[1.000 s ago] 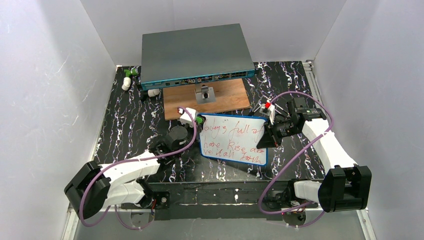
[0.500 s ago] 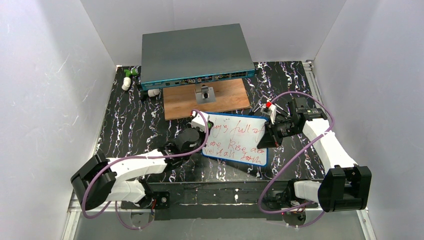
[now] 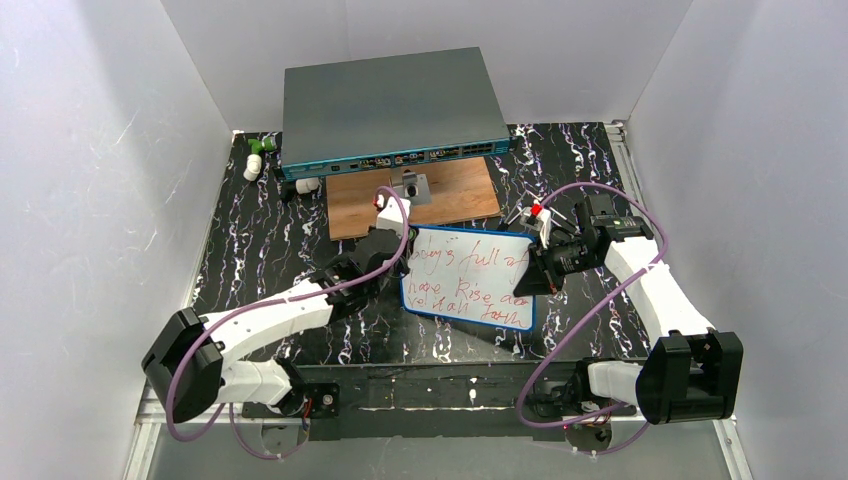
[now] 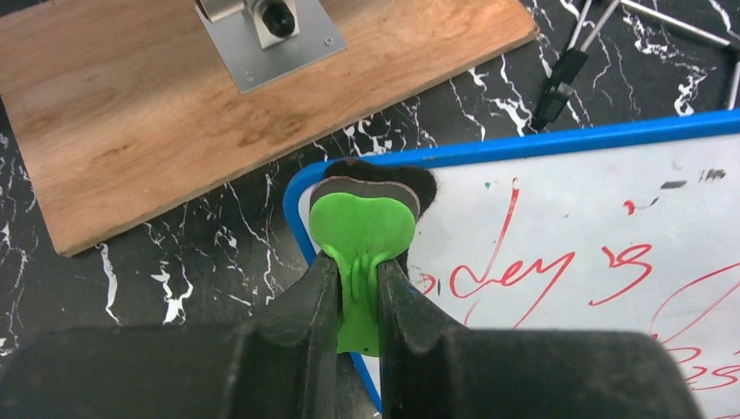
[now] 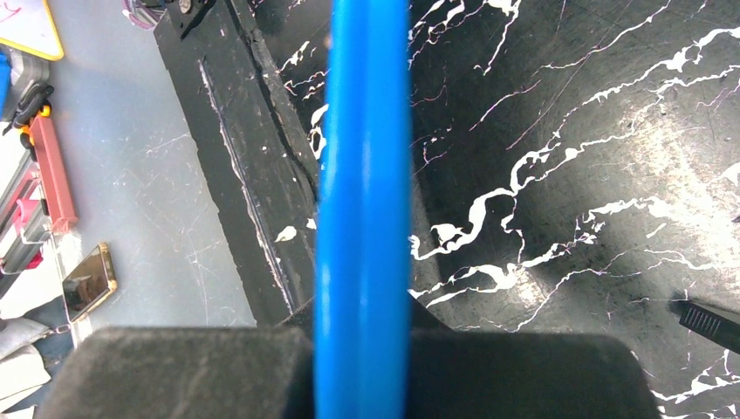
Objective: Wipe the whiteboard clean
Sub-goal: Erase the center of the board with the whiteboard.
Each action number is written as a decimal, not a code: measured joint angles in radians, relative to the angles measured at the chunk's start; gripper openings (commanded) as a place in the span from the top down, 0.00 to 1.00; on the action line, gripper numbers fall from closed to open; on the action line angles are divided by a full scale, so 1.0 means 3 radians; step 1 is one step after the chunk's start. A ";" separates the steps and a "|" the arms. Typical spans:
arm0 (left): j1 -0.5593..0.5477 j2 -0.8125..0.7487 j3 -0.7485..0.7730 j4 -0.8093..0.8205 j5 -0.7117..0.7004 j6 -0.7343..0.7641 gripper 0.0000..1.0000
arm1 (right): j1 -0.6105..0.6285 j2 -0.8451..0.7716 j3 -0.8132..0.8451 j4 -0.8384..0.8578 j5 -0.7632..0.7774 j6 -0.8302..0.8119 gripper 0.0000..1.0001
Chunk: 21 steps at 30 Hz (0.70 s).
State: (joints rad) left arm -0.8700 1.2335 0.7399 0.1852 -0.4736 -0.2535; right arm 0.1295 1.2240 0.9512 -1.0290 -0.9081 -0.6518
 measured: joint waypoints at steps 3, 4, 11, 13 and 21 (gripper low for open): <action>-0.0028 0.0023 0.0001 -0.0080 0.0018 -0.0024 1.00 | 0.0000 0.0000 0.0000 0.0000 0.0000 0.0020 0.99; -0.0045 0.0023 0.0000 -0.0104 0.0019 -0.0029 1.00 | 0.0000 0.0000 0.0000 0.0000 0.0000 0.0020 0.99; -0.0168 0.0023 -0.0128 -0.0303 -0.0042 -0.0075 1.00 | 0.0000 0.0000 0.0000 0.0000 0.0000 0.0019 0.99; -0.0173 0.0023 -0.0128 -0.0379 -0.0072 -0.0090 1.00 | 0.0000 0.0000 0.0000 0.0001 0.0001 0.0018 0.99; -0.0120 0.0061 0.0196 -0.0793 -0.0116 -0.0132 1.00 | 0.0006 0.0000 0.0000 0.0008 0.0000 -0.0028 0.99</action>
State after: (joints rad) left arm -0.9058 1.2518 0.7986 -0.0528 -0.5083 -0.2932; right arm 0.1314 1.2240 0.9512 -1.0267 -0.9081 -0.6601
